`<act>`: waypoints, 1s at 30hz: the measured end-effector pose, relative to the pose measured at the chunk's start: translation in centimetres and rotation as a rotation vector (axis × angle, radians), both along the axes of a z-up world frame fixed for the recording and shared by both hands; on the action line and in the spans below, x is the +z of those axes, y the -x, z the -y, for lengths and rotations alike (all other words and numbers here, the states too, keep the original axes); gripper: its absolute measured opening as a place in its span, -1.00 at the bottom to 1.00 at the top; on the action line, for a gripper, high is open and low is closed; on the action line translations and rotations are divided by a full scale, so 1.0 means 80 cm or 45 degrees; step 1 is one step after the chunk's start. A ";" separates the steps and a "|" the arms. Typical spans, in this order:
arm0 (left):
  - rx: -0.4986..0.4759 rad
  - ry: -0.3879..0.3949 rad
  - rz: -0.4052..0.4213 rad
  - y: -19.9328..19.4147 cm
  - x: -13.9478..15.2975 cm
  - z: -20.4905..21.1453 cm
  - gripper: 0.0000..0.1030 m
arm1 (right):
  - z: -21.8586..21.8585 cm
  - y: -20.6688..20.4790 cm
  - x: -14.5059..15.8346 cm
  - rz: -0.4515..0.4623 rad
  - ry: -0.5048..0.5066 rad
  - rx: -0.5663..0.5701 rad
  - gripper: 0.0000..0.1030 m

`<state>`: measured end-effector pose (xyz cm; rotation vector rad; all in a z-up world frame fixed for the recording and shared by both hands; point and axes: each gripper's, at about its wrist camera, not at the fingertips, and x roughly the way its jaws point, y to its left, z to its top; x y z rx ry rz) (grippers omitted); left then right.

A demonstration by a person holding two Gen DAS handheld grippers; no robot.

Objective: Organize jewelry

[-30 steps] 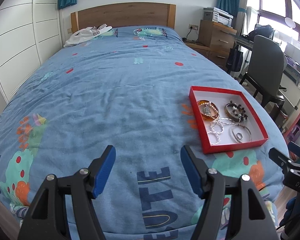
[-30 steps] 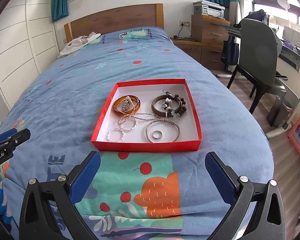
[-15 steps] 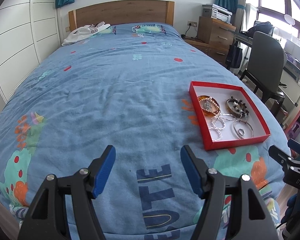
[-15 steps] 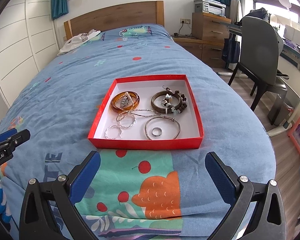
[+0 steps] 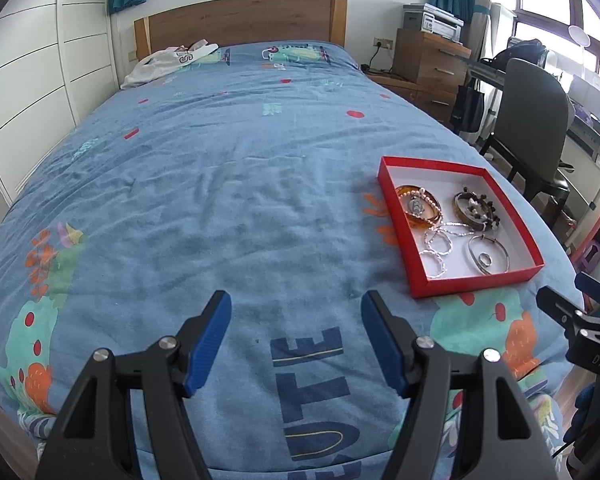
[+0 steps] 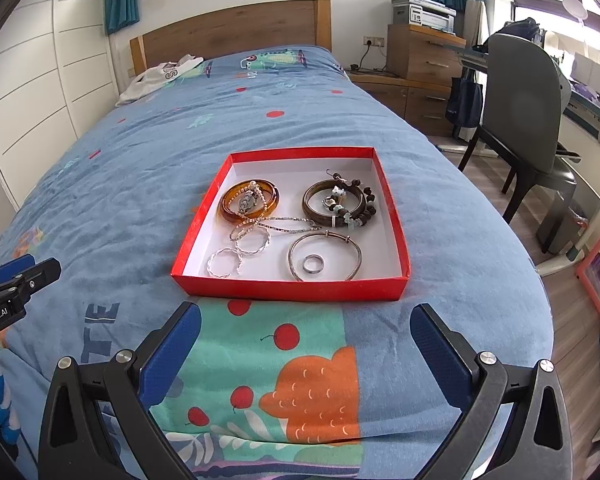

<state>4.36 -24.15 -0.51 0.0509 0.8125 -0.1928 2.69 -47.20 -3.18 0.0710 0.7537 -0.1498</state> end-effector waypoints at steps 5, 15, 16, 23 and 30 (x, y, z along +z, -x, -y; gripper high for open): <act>-0.002 -0.007 -0.010 -0.004 -0.006 -0.002 0.27 | -0.001 -0.003 -0.003 -0.008 0.001 0.006 0.99; -0.005 -0.007 -0.015 -0.005 -0.009 -0.003 0.27 | 0.000 -0.006 -0.008 -0.018 -0.005 0.005 0.99; -0.005 -0.008 -0.014 -0.005 -0.009 -0.003 0.27 | 0.000 -0.006 -0.008 -0.019 -0.005 0.005 0.99; -0.019 -0.008 -0.013 -0.005 -0.012 -0.003 0.27 | 0.000 -0.006 -0.008 -0.018 -0.004 0.005 0.99; -0.022 -0.008 -0.012 -0.003 -0.011 -0.002 0.27 | -0.001 -0.003 -0.006 -0.012 0.001 0.007 0.99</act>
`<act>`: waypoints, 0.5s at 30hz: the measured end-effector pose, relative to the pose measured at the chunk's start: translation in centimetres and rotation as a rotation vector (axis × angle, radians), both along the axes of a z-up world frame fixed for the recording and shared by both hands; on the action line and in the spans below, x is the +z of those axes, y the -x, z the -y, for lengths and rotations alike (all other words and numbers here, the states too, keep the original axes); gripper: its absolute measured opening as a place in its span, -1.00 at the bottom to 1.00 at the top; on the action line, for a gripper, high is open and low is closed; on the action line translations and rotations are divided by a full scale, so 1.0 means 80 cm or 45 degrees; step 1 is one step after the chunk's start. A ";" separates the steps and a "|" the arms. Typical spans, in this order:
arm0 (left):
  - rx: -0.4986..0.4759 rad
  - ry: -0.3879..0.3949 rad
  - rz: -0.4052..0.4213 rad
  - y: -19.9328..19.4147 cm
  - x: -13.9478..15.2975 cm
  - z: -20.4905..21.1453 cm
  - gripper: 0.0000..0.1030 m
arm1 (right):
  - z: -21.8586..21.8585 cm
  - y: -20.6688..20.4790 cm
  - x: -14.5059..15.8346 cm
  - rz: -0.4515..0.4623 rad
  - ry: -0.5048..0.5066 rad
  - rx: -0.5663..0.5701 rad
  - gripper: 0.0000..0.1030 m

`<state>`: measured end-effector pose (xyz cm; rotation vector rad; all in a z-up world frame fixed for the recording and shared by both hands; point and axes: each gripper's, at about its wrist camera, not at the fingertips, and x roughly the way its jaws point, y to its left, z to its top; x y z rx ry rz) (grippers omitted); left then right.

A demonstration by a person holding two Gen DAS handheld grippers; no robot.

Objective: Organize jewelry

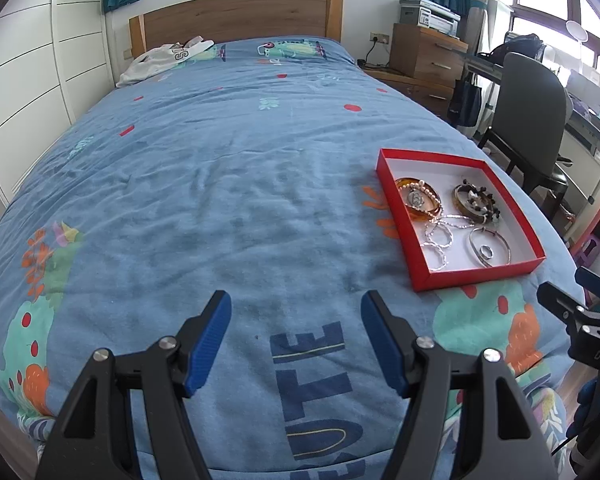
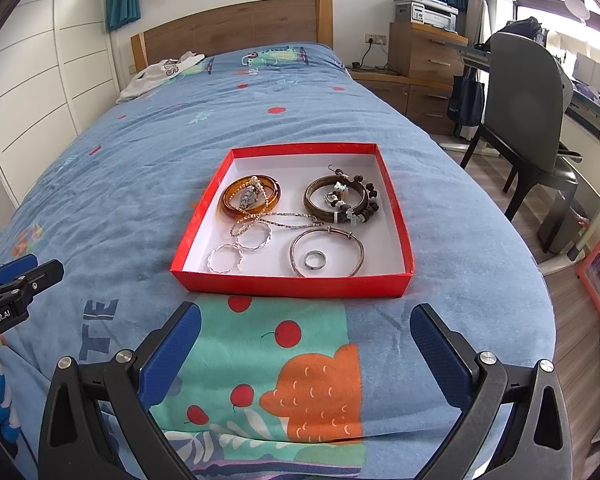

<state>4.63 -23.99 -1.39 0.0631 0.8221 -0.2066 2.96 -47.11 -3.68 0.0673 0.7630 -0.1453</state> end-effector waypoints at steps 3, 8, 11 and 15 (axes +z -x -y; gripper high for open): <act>0.000 -0.001 0.000 0.000 0.000 0.000 0.27 | 0.000 0.000 0.000 0.000 0.000 0.000 0.99; 0.001 -0.002 -0.003 -0.001 -0.001 -0.001 0.28 | -0.001 0.002 0.002 0.002 0.004 0.003 0.99; 0.000 0.001 -0.007 0.002 0.000 -0.001 0.28 | -0.001 0.002 0.003 0.001 0.007 0.003 0.99; 0.003 0.003 -0.011 0.002 0.000 -0.001 0.28 | -0.002 0.004 0.004 0.005 0.006 0.006 0.99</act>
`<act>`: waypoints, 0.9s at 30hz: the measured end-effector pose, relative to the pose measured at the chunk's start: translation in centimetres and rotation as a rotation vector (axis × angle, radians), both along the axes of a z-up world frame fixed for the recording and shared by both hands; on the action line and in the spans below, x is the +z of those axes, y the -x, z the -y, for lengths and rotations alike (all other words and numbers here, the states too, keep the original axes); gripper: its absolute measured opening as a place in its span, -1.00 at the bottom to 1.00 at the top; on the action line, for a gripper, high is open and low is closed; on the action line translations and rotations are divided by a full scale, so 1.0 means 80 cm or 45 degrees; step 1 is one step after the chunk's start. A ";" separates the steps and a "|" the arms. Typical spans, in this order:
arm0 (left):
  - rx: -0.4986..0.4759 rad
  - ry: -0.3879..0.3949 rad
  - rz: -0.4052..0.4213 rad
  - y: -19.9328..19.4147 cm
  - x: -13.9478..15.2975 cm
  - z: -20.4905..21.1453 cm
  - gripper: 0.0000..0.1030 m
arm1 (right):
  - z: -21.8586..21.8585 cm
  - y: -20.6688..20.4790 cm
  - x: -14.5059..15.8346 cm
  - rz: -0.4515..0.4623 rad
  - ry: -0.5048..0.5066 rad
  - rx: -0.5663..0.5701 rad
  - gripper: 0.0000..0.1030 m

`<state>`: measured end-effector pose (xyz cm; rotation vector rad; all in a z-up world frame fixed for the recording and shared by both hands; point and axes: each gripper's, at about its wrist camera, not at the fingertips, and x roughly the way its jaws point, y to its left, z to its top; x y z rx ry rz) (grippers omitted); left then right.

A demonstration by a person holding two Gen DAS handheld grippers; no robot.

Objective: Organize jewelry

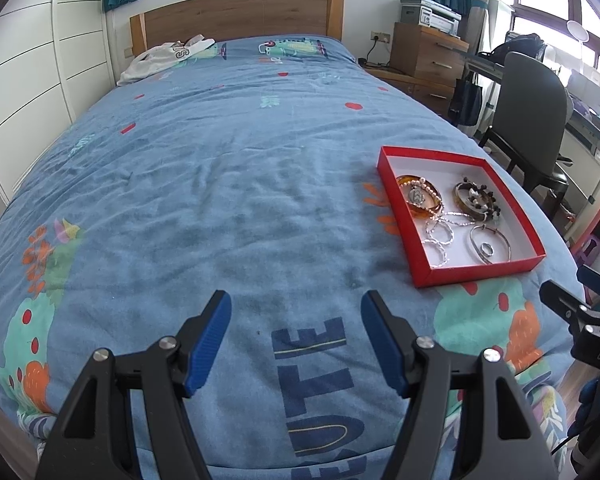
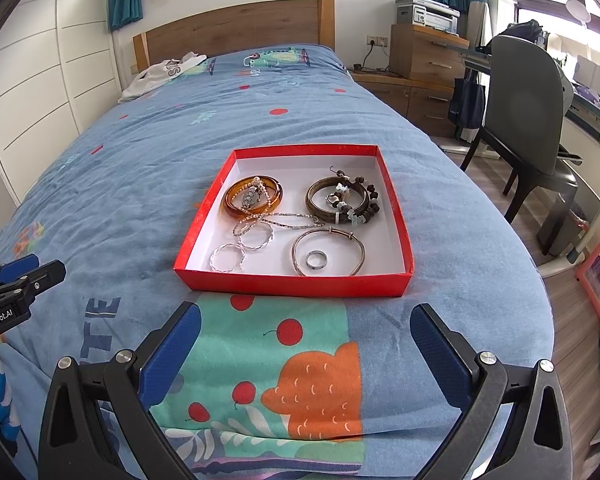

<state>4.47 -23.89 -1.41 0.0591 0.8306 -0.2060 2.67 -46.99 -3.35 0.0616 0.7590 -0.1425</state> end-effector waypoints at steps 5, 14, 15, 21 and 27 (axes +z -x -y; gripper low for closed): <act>0.006 0.004 -0.008 0.002 -0.002 -0.005 0.28 | -0.001 0.002 0.001 0.008 0.000 0.004 0.99; 0.008 0.002 -0.007 0.002 -0.002 -0.008 0.28 | -0.005 0.003 0.003 0.015 -0.006 0.017 0.99; 0.008 0.001 -0.008 0.001 -0.002 -0.007 0.28 | -0.005 0.003 0.003 0.016 -0.007 0.019 0.99; 0.013 -0.004 -0.016 -0.001 -0.003 -0.011 0.28 | -0.010 0.001 0.004 0.026 -0.009 0.034 0.99; 0.016 0.008 -0.027 -0.003 -0.005 -0.015 0.28 | -0.010 -0.001 0.003 0.029 -0.014 0.037 0.99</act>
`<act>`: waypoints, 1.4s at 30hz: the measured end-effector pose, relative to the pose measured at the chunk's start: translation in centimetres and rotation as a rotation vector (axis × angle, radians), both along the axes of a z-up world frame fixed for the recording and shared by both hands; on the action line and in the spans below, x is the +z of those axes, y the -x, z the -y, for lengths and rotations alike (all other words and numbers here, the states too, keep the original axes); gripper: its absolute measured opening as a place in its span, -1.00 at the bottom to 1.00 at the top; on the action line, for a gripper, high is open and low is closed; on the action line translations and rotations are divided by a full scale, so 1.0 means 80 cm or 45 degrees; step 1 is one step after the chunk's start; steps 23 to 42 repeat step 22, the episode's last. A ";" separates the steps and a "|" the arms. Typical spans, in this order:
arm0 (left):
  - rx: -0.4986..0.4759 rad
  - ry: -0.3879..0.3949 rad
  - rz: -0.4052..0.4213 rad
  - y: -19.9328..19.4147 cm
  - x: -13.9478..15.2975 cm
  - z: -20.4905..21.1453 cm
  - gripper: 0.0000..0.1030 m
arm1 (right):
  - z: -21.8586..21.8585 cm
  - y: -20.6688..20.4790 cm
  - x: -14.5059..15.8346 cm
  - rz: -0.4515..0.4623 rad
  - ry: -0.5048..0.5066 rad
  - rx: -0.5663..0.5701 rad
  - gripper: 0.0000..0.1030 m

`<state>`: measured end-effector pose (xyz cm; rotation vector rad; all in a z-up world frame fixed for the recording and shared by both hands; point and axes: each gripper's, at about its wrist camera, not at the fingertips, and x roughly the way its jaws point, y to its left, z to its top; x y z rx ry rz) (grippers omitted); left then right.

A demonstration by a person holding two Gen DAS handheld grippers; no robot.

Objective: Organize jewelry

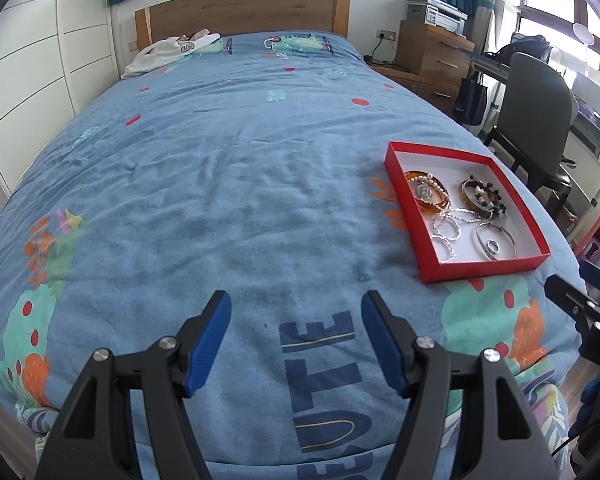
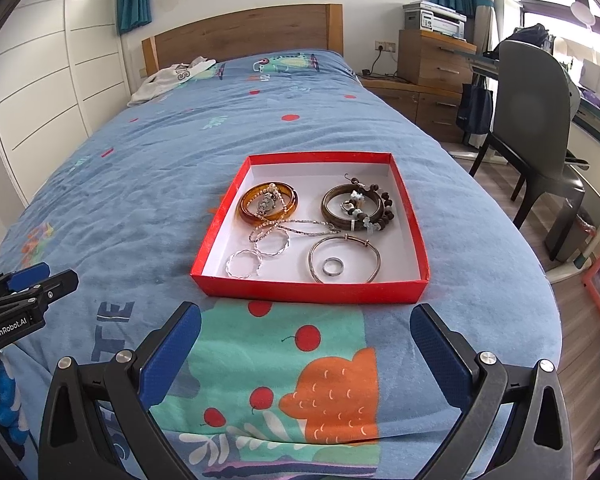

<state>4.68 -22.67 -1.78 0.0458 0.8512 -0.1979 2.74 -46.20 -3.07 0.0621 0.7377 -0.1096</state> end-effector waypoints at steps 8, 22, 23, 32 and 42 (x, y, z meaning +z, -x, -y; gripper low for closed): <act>0.005 0.002 -0.001 0.000 -0.003 -0.002 0.27 | -0.001 0.001 -0.001 -0.004 -0.004 -0.005 0.99; 0.011 0.001 -0.005 0.000 -0.004 -0.005 0.27 | -0.001 0.000 -0.002 -0.004 -0.006 0.004 0.99; 0.011 0.001 -0.005 0.000 -0.004 -0.005 0.27 | -0.001 0.000 -0.002 -0.004 -0.006 0.004 0.99; 0.011 0.001 -0.005 0.000 -0.004 -0.005 0.27 | -0.001 0.000 -0.002 -0.004 -0.006 0.004 0.99; 0.011 0.001 -0.005 0.000 -0.004 -0.005 0.27 | -0.001 0.000 -0.002 -0.004 -0.006 0.004 0.99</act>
